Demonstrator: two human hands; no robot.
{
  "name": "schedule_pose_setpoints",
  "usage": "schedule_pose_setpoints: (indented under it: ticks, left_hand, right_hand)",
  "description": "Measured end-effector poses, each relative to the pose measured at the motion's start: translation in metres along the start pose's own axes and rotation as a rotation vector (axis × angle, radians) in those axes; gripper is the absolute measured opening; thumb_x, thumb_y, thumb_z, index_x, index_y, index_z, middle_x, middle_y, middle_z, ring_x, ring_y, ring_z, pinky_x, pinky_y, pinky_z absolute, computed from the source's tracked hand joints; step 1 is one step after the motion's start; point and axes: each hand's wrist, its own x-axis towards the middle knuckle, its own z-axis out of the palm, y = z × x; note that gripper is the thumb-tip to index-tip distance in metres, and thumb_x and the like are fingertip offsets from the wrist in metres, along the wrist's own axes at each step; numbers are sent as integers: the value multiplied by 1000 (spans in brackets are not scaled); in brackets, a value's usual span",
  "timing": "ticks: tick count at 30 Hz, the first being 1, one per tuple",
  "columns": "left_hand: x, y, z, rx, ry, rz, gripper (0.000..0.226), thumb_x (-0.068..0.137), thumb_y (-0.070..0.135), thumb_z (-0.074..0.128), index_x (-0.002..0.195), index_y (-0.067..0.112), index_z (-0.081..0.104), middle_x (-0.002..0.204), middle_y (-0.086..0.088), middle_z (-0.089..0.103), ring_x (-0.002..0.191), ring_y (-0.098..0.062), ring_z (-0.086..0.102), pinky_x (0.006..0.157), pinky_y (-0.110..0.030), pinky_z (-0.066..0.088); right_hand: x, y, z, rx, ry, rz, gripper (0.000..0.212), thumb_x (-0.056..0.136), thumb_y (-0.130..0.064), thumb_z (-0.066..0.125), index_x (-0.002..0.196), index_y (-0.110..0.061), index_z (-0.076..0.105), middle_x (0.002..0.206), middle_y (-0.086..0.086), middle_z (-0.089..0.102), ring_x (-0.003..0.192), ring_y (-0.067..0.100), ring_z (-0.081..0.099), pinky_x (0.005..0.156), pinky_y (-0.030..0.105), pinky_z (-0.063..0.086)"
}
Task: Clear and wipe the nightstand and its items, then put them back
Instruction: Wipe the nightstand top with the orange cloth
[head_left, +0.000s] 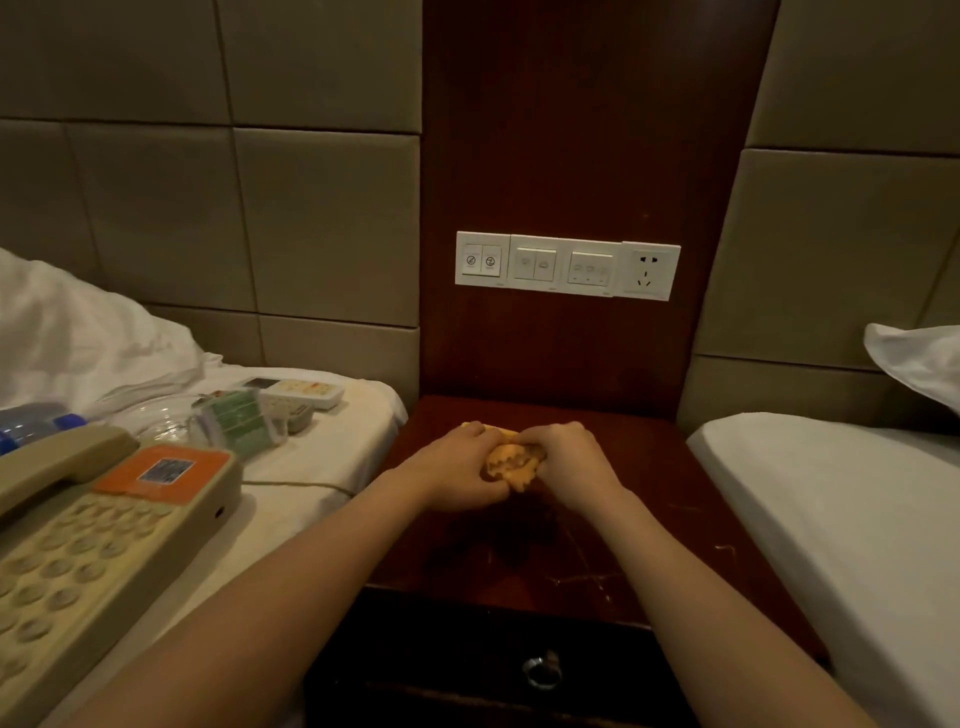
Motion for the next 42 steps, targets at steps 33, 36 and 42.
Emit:
schedule_pose_setpoints:
  ticks: [33,36,42]
  left_hand:
    - [188,-99,32,-25,-86,-212,25,96,32,46,86,14,60,77,1,51,67,-13,48,57,-24,35]
    - [176,-94,29,-23,-91,-188,26,95,28,50,107,10,65,93,-2,57,83,-16,53,70,-26,39]
    - [143,-79,28,45,-73,-193,25,95,22,50,103,6,67,96,-8,60,90,-26,58,70,-30,39]
  right_hand:
    - [185,79,78,-118,-140,147,42,92,1,42,125,-18,60,121,12,58,108,30,56,86,36,49]
    - [171,73,77,-105,-139,146,42,91,1,43,124,-18,60,121,12,59,109,31,56,87,36,49]
    - [140,58,72,-84,-153,139,42,89,1,44,122,-17,62,118,14,61,108,33,57,88,38,49]
